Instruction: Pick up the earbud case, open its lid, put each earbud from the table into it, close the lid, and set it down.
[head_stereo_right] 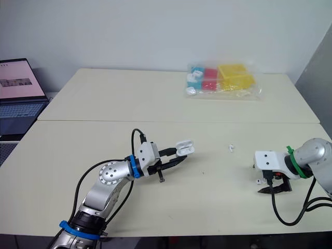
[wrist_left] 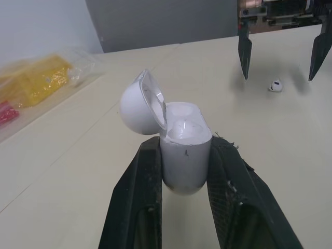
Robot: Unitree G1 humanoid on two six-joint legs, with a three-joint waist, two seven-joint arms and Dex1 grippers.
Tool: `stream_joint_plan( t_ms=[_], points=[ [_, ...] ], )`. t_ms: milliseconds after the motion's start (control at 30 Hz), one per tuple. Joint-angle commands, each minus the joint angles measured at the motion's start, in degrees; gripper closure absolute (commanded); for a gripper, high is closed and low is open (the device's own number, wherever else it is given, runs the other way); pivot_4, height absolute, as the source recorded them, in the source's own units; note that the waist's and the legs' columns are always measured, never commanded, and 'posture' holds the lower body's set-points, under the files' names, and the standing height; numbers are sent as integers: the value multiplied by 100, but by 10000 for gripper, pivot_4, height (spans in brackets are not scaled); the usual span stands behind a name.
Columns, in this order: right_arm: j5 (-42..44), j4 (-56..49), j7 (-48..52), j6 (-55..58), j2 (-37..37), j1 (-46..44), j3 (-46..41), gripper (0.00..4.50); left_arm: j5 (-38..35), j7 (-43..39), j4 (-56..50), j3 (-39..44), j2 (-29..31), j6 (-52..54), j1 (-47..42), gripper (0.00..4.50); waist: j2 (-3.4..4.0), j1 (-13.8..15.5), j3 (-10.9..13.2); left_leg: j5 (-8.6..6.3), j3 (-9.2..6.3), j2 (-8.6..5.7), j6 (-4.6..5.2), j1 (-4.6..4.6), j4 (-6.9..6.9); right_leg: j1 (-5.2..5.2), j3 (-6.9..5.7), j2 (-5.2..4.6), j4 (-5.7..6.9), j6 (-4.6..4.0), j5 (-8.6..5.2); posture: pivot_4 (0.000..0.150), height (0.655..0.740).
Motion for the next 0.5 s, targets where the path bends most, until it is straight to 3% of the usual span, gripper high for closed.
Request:
stream_joint_plan(
  t_ms=[33, 167, 500],
  points=[
    [-707, -410, -524, 883, -129, -62, 146, 0, 50, 95, -264, -79, -75, -49, 3, 36987, 1, -1, 0, 0, 1, 0, 0, 0, 0, -1, 0, 0, 0, 0, 0, 1500, 7400],
    [-626, -544, -413, 1661, 33, -242, 337, 0, 78, 105, -194, -134, -115, -91, 14, 36987, 1, -7, 0, 0, 6, -1, 0, -1, 0, -4, 2, -2, 1, 0, 0, 1500, 7400],
    [-1014, -332, -316, 1772, 134, -746, 1010, 0, 243, 226, -36, -213, -292, -271, 65, 36987, 2, -10, -1, 0, 4, -3, 0, -5, 0, -8, 1, 0, 0, 0, 0, 1500, 7400]
  ],
)
